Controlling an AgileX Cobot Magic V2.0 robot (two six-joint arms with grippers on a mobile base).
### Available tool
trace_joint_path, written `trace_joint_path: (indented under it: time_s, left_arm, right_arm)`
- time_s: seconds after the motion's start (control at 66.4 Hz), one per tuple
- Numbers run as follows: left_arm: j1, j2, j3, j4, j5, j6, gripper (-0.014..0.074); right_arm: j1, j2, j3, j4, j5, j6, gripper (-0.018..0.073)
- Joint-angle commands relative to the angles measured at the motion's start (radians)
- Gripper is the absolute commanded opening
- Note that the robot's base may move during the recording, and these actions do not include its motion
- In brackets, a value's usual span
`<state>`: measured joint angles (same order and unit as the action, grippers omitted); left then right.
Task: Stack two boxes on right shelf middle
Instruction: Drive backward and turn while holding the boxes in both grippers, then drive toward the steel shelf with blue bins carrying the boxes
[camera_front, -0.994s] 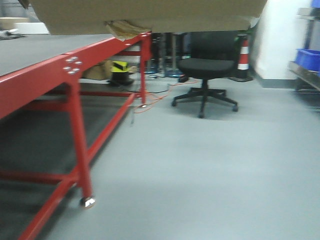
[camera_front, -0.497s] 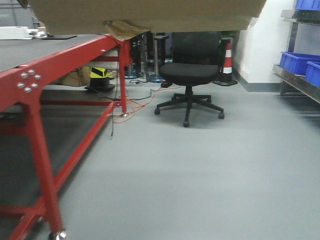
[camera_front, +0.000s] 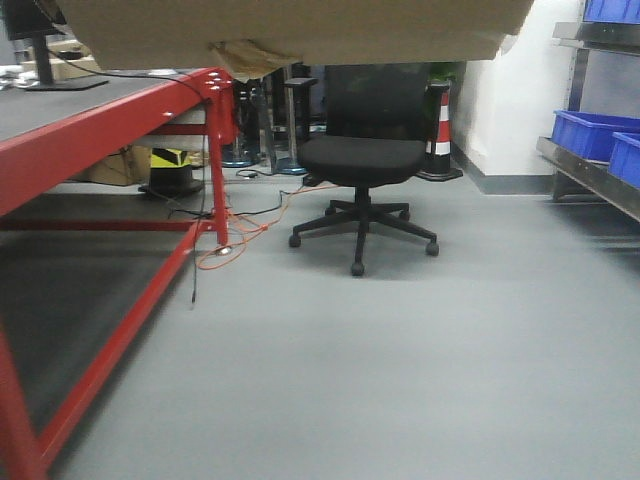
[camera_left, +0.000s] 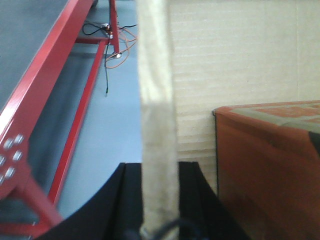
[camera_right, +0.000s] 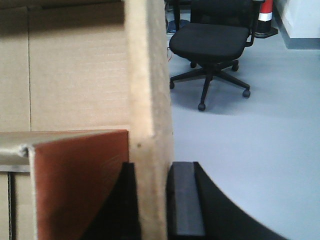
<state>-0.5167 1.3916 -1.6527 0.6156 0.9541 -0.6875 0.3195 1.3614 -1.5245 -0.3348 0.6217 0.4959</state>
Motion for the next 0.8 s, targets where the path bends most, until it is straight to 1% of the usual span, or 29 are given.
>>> trace_joint_path:
  time_s: [0.0, 0.783]
  left_arm:
    - [0.007, -0.014, -0.011, 0.027, -0.003, -0.003, -0.0111]
    - [0.007, -0.014, -0.011, 0.034, -0.004, -0.003, -0.0111]
  right_arm:
    - [-0.011, -0.016, -0.011, -0.032, -0.078, 0.007, -0.0162]
    - [-0.011, -0.016, -0.011, -0.032, -0.084, 0.007, -0.0162]
